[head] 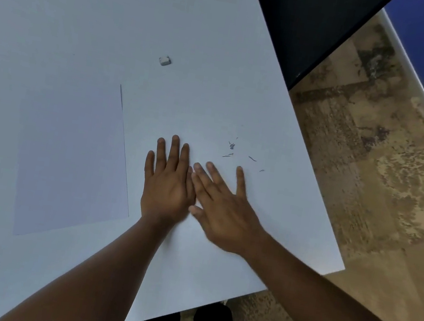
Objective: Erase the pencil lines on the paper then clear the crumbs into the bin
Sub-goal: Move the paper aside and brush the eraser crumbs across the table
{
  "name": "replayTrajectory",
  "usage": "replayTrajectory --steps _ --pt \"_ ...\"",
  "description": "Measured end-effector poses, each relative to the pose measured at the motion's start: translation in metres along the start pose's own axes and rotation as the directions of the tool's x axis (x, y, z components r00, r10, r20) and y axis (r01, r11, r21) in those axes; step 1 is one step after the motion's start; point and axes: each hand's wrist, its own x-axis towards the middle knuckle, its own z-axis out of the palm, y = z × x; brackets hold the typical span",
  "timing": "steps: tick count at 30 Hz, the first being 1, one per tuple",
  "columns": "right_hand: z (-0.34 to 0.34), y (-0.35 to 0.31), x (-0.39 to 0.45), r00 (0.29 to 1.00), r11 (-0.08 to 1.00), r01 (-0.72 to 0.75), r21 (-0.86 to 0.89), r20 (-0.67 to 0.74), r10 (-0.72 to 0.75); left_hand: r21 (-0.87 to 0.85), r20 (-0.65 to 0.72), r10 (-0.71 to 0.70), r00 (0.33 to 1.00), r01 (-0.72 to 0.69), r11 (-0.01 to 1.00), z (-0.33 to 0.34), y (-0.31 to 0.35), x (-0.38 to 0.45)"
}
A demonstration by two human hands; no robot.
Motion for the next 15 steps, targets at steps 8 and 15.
replayTrajectory --steps 8,15 --pt "-0.011 0.044 -0.023 0.930 0.929 -0.352 0.111 -0.066 0.360 -0.018 0.000 -0.027 1.000 0.027 0.999 -0.001 0.001 -0.004" --pt "0.000 0.049 -0.063 0.842 0.837 -0.519 0.171 -0.065 0.536 -0.044 -0.019 -0.033 0.999 0.032 0.999 -0.002 0.002 -0.003"
